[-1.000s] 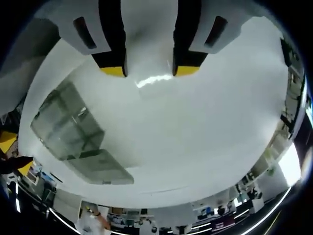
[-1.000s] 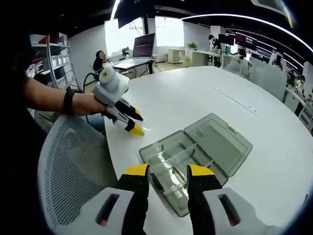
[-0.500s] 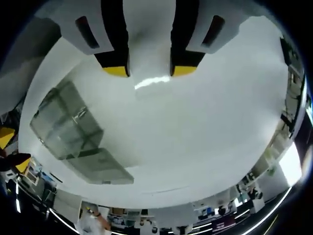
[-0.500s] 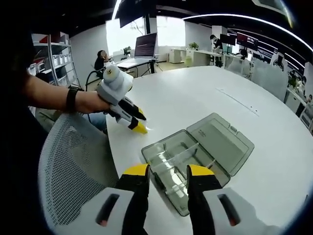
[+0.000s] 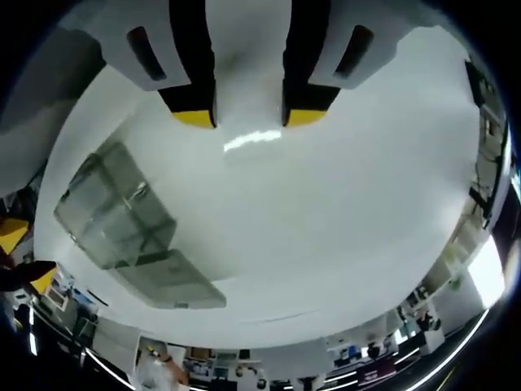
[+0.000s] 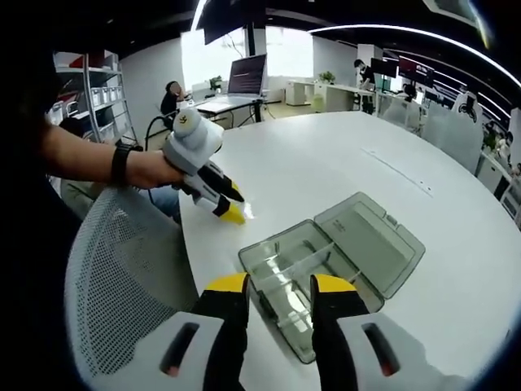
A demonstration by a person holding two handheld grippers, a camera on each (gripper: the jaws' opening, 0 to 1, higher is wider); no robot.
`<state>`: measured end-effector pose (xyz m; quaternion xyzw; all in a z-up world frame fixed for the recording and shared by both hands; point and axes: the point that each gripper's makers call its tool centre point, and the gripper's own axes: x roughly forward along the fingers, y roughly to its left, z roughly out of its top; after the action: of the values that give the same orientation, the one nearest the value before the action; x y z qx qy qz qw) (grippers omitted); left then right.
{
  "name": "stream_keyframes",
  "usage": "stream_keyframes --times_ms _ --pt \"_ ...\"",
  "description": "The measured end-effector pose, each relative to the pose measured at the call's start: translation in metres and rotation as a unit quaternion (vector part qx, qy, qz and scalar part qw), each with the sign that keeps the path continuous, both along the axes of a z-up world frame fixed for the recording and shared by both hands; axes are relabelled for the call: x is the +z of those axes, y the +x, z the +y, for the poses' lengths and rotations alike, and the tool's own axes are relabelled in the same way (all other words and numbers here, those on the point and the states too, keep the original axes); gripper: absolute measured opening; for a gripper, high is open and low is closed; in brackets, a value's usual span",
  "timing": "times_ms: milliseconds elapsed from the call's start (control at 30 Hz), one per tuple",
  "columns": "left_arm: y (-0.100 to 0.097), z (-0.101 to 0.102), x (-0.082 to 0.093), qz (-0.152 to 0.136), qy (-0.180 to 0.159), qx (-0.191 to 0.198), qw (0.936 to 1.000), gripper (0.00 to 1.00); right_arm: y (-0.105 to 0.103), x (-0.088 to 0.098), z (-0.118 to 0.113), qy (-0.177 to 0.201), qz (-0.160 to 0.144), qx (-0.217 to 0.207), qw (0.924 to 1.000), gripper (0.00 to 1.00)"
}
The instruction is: Insert the divider into the dual guide fixture by aligning both edges with the guide slots and pushing it downward to the bottom, including one-sided entry, uneven engagement, binding, and posture correction.
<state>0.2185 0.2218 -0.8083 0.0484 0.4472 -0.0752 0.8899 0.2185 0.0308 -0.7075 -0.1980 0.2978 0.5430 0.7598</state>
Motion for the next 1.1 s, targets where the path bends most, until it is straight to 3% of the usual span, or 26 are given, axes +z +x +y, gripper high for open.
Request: stream_keyframes --times_ms 1100 --pt "0.002 -0.01 0.026 -0.037 -0.018 -0.001 0.9991 0.3 -0.003 0.002 0.007 0.001 0.0 0.017 0.9999 0.25"
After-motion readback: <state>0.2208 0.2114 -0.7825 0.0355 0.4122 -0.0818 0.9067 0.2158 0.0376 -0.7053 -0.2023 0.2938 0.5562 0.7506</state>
